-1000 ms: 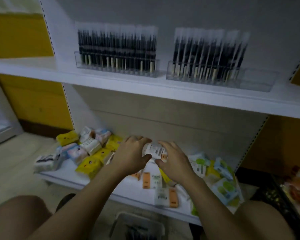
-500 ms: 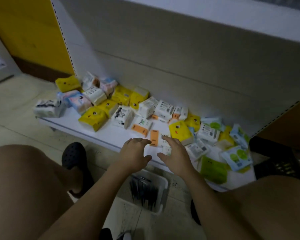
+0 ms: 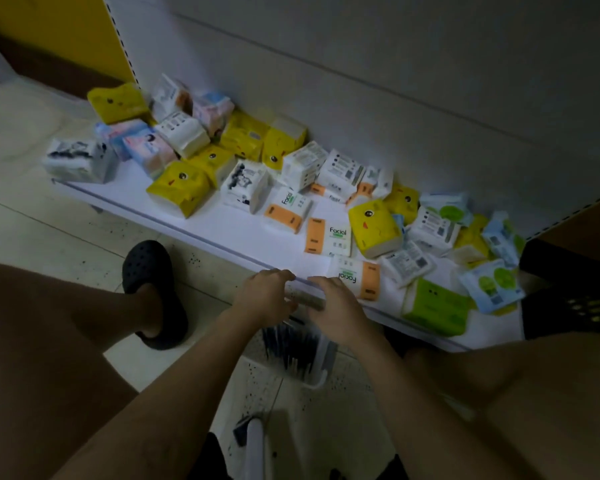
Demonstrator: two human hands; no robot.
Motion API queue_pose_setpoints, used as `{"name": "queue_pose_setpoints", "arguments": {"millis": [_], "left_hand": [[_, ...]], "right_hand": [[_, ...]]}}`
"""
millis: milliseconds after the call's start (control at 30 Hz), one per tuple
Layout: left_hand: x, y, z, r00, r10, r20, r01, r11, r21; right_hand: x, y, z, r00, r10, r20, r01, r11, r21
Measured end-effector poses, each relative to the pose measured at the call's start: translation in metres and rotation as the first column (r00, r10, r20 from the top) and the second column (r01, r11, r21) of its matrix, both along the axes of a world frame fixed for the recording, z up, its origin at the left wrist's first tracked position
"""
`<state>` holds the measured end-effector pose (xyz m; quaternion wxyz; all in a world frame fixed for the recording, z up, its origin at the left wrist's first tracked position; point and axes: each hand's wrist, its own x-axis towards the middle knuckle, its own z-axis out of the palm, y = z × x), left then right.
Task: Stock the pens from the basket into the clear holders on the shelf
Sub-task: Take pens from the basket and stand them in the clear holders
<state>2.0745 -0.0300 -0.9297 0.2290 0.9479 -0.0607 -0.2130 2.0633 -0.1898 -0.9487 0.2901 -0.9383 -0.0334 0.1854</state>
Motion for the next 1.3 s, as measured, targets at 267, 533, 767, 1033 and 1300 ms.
{"name": "queue_pose_setpoints", "arguments": {"millis": [267,533,767,1033,1300], "left_hand": [[0.003,0.013,-0.050,0.949,0.089,-0.303,-0.100,0.995,-0.021],[-0.014,0.017,-0.110,0.792,0.299,-0.533,-0.388,0.920,-0.061],[-0.025,0.005,-0.157,0.710,0.337,-0.618,-0.482,0.873,-0.078],[-0.019,-0.005,-0.201,0.642,0.364,-0.675,-0.567,0.818,-0.098],[-0.010,-0.003,-0.234,0.575,0.341,-0.744,-0.676,0.711,-0.196]], "right_hand": [[0.017,-0.004,-0.042,0.942,0.130,-0.309,-0.173,0.978,-0.117],[-0.001,-0.005,-0.089,0.818,0.110,-0.564,-0.166,0.985,-0.048],[0.008,0.018,-0.117,0.806,-0.027,-0.591,-0.002,0.999,-0.048],[0.016,0.020,-0.152,0.790,0.007,-0.613,-0.096,0.989,-0.113],[0.047,0.032,-0.159,0.780,0.217,-0.587,-0.363,0.921,-0.142]]}}
